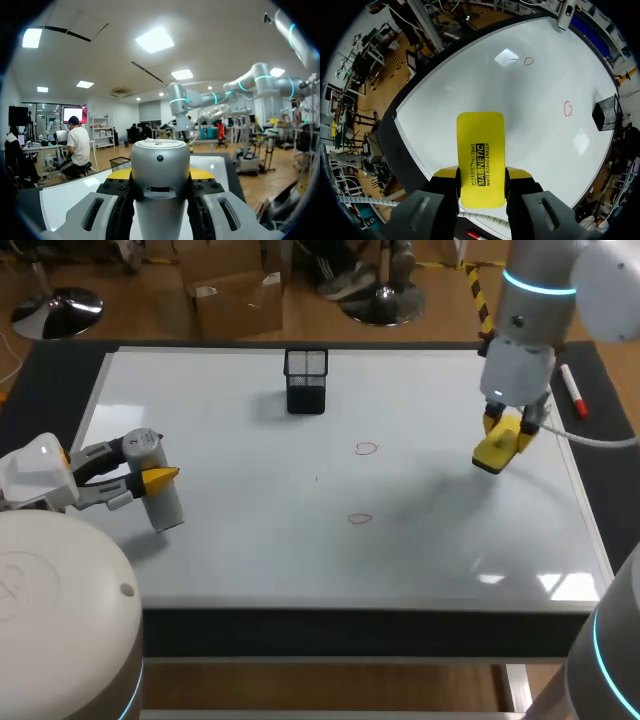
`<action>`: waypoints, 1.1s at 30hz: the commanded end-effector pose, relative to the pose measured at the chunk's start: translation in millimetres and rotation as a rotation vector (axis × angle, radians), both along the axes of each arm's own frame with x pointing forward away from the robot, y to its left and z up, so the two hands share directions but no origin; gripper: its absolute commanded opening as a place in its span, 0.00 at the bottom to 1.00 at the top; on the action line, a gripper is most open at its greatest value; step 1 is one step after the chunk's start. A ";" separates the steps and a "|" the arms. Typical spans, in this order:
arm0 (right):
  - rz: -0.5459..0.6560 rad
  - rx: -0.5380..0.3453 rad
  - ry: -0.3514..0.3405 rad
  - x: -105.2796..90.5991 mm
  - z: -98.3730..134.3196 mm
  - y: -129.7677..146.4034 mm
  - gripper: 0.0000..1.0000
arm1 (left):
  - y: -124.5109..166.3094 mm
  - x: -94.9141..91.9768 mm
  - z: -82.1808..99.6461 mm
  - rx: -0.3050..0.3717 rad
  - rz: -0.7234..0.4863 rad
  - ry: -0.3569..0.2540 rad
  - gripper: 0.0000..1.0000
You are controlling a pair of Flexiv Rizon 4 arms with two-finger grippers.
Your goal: Pick up the inspection probe, press it on each red-marked spot on the whiteboard one by one, put down the probe, pick up the eraser, and wipe off all the red marks.
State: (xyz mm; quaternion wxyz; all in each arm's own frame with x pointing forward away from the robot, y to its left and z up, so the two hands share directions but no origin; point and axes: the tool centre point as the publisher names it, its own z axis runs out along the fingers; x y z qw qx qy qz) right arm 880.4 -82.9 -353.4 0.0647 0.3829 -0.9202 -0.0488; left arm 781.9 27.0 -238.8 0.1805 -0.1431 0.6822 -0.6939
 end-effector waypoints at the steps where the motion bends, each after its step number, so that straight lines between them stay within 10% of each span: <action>1: -0.006 0.044 -0.047 -9.1 1.6 -10.1 0.00 | 0.1 0.0 1.0 -0.001 0.000 -0.001 0.00; 27: -0.006 0.044 -0.047 -9.1 1.6 -10.1 0.00 | 0.1 0.0 1.0 -0.001 0.000 -0.001 0.00; 33: -0.006 0.044 -0.047 -9.1 1.6 -10.1 0.00 | -40.1 -0.6 13.7 -0.016 -0.084 -0.010 0.00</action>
